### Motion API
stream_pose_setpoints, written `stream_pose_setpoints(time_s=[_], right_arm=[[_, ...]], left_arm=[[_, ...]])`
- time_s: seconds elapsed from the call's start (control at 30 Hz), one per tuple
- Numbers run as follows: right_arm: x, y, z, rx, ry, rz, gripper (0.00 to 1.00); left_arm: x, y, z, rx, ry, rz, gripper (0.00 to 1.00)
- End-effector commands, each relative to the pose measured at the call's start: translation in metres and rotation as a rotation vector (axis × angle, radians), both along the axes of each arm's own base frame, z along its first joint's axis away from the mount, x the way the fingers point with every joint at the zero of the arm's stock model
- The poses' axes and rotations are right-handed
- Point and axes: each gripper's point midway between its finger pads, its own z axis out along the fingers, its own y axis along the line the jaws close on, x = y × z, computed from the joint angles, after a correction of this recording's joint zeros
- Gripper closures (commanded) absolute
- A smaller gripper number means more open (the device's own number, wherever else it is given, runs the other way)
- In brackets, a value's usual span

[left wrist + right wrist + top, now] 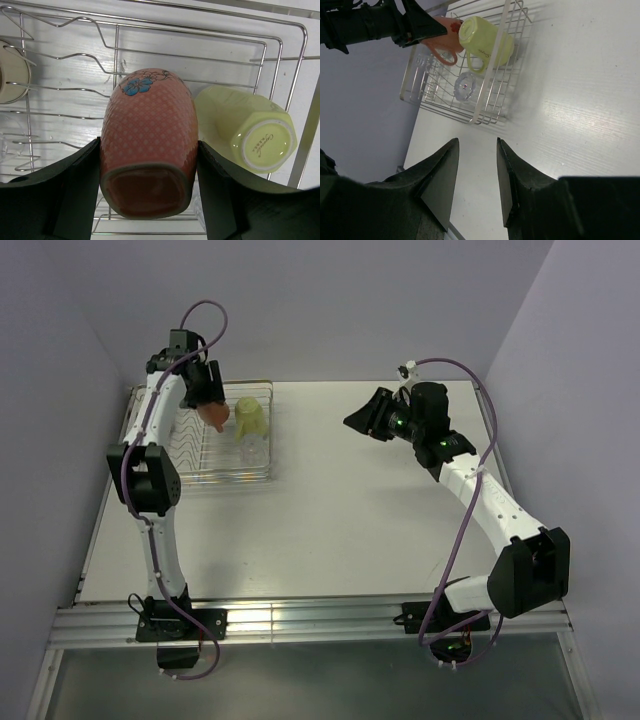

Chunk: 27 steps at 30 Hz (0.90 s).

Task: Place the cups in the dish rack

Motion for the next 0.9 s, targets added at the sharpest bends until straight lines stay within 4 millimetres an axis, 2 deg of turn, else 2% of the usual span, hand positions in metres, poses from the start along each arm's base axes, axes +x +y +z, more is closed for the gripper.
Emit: stream_pose_setpoints(time_s=[0.0,0.2,0.63,0.7,0.8,0.83,0.87], right_arm=[[0.002,0.000,0.005,-0.004,-0.034,0.009,0.57],[0.001,0.001,0.002,-0.005,-0.027,0.018,0.57],[0.004,0.003,-0.006,-0.005,-0.010,0.026,0.57],[0.004,0.004,-0.008,-0.005,-0.005,0.029,0.57],[0.005,0.004,-0.009,-0.006,-0.002,0.029,0.57],[0.005,0.005,-0.009,-0.005,-0.002,0.030,0.57],[0.005,0.005,-0.009,-0.006,0.000,0.030,0.57]], left_arm=[[0.023,0.001,0.014,0.034,-0.093,0.019,1.00],[0.031,-0.002,-0.003,0.054,-0.074,0.033,1.00],[0.037,0.000,-0.024,0.066,-0.049,0.040,1.00],[0.037,0.000,-0.027,0.066,-0.044,0.046,0.95],[0.037,-0.001,-0.029,0.057,-0.041,0.044,0.78],[0.037,-0.001,-0.029,0.056,-0.041,0.043,0.67],[0.037,-0.001,-0.030,0.055,-0.041,0.045,0.61]])
